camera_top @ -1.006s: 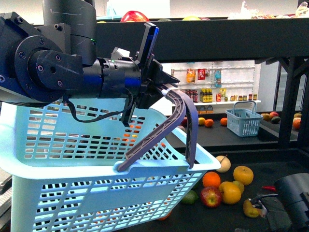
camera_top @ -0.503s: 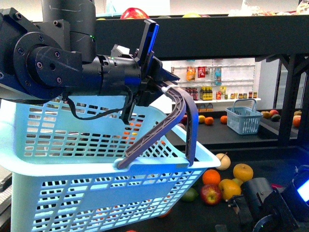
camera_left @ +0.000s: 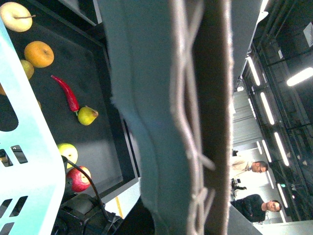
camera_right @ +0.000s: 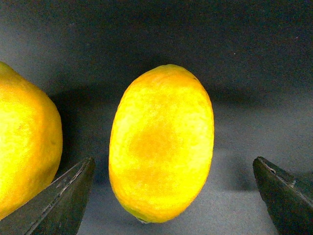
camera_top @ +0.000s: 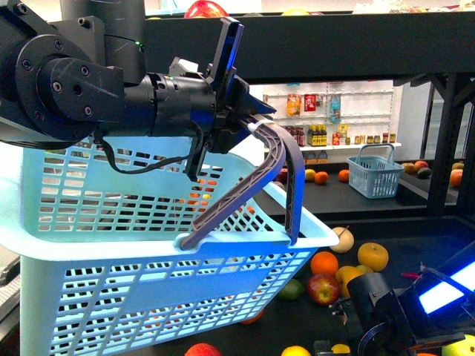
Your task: Pick lemon from shelf
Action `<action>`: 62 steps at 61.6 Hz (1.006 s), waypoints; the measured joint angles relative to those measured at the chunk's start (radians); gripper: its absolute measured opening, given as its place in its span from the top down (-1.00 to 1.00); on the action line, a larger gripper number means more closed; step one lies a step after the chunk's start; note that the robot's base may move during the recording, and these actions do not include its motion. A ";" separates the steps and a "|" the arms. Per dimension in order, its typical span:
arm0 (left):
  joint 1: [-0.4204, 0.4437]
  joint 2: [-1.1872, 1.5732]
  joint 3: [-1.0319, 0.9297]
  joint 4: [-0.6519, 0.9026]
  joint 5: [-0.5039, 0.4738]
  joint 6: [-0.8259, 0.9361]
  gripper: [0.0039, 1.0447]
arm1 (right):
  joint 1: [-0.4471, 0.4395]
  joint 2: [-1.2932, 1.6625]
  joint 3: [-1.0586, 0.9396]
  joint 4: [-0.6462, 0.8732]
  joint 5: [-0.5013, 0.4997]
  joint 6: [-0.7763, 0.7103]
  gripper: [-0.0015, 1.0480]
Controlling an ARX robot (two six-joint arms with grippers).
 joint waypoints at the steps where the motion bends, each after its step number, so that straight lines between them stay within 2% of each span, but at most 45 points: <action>1: 0.000 0.000 0.000 0.000 0.000 0.000 0.86 | 0.000 0.003 0.003 0.000 0.000 0.000 -0.86; 19: 0.000 0.000 0.000 0.000 0.000 0.000 0.86 | 0.003 0.055 0.086 -0.016 0.006 -0.002 -0.85; 22: 0.000 0.000 0.000 0.000 0.000 0.000 0.86 | 0.003 0.062 0.100 -0.021 0.009 -0.004 -0.78; 39: 0.000 0.000 0.000 0.000 0.000 0.000 0.86 | 0.005 0.094 0.148 -0.042 0.016 -0.015 -0.02; 42: 0.000 0.000 0.000 0.000 0.000 0.000 0.86 | 0.005 0.094 0.148 -0.041 0.015 -0.016 0.06; 62: 0.000 0.000 0.000 0.000 0.000 0.000 0.86 | -0.013 0.011 -0.003 0.044 0.001 -0.027 0.14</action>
